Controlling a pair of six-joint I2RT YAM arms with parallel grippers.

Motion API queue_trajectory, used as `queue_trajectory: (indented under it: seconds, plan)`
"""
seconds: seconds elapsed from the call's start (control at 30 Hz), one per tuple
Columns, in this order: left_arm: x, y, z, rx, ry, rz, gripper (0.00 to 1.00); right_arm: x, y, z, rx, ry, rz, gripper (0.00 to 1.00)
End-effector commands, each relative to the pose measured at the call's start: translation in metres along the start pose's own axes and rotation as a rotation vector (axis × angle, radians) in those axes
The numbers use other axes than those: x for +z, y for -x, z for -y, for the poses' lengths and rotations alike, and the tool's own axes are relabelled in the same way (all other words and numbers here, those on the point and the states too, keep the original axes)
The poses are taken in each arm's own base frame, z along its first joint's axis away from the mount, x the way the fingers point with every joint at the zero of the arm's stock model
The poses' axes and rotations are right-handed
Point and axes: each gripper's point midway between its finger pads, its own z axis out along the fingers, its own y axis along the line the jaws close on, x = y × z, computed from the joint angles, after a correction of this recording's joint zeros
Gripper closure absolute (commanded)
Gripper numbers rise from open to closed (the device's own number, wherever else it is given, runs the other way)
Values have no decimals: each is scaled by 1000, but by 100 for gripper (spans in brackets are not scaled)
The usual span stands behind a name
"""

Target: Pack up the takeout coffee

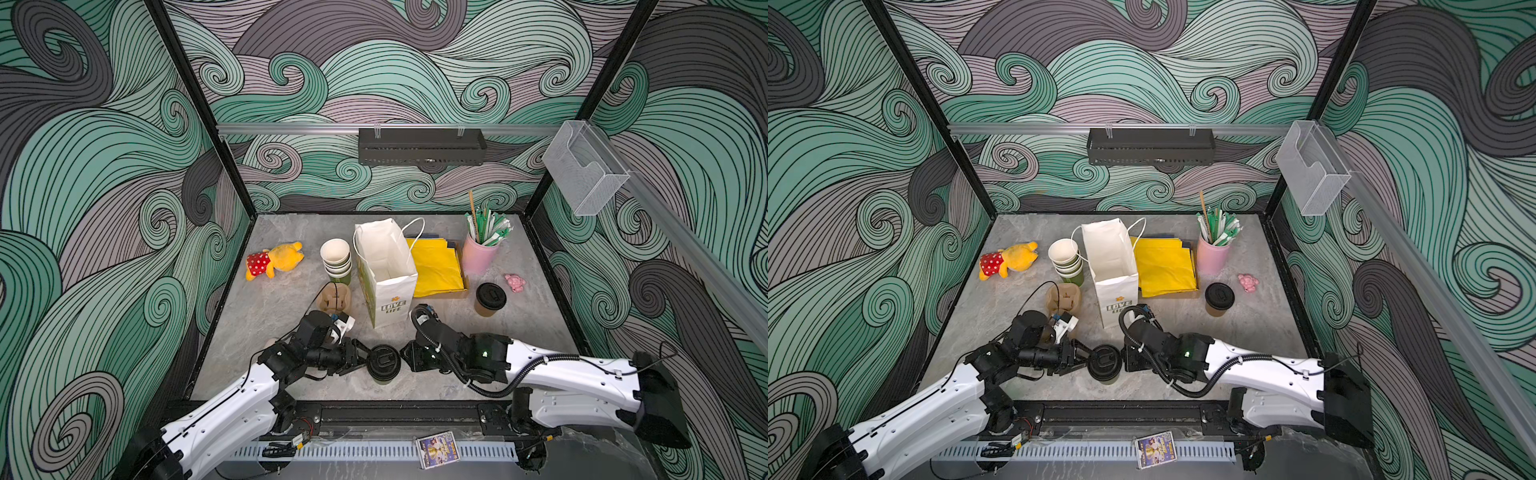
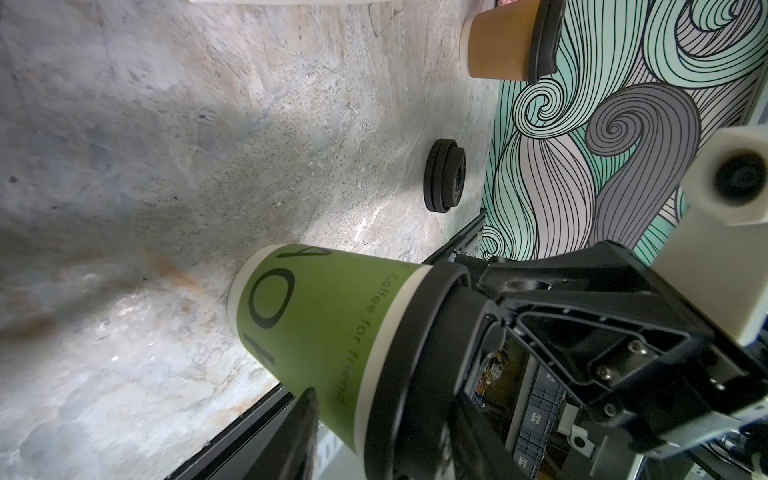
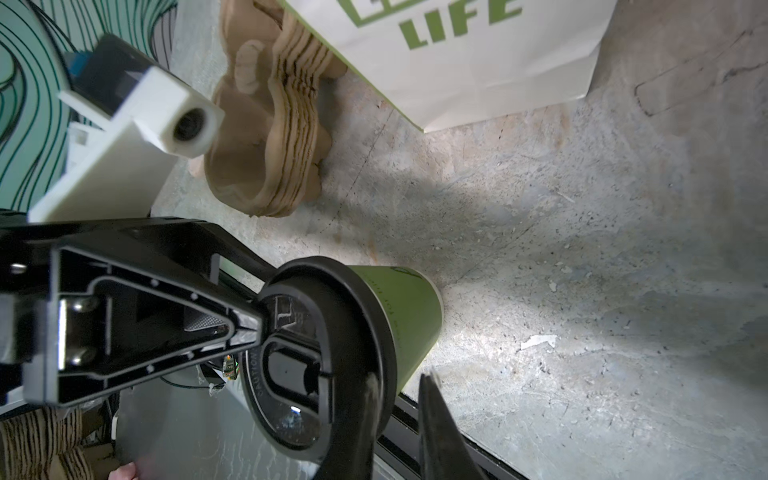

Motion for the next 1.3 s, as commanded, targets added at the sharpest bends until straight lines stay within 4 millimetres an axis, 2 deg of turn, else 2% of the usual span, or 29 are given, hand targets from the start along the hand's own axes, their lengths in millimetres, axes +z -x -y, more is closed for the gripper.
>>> queue_trajectory:
  seconds: [0.0, 0.1, 0.27, 0.43, 0.7, 0.8, 1.0, 1.13, 1.27]
  plan:
    - [2, -10, -17, -35, 71, -44, 51, 4, 15, -4, 27, 26, 79, 75]
    - [2, -10, -16, -32, 69, -48, 51, 12, 15, -9, 36, 51, 70, 72]
    - [2, -10, -16, -28, 73, -54, 51, 16, 15, -5, 49, 34, 57, 72]
    - [2, -10, -15, -27, 72, -54, 51, 23, 10, 2, 67, 14, 24, 73]
    - [3, -10, -15, -24, 75, -56, 51, 34, -1, -3, 69, 49, -38, 77]
    - [3, -10, -15, -21, 75, -56, 51, 36, -5, 3, 71, 29, -57, 77]
    - [3, -10, -16, -21, 79, -57, 51, 34, -16, 10, 77, 4, -100, 78]
    - [3, -9, -16, -20, 79, -55, 52, 30, -20, 26, 90, -68, -106, 79]
    - [3, -9, -16, -20, 80, -55, 52, 20, -8, 32, 86, -98, -42, 72]
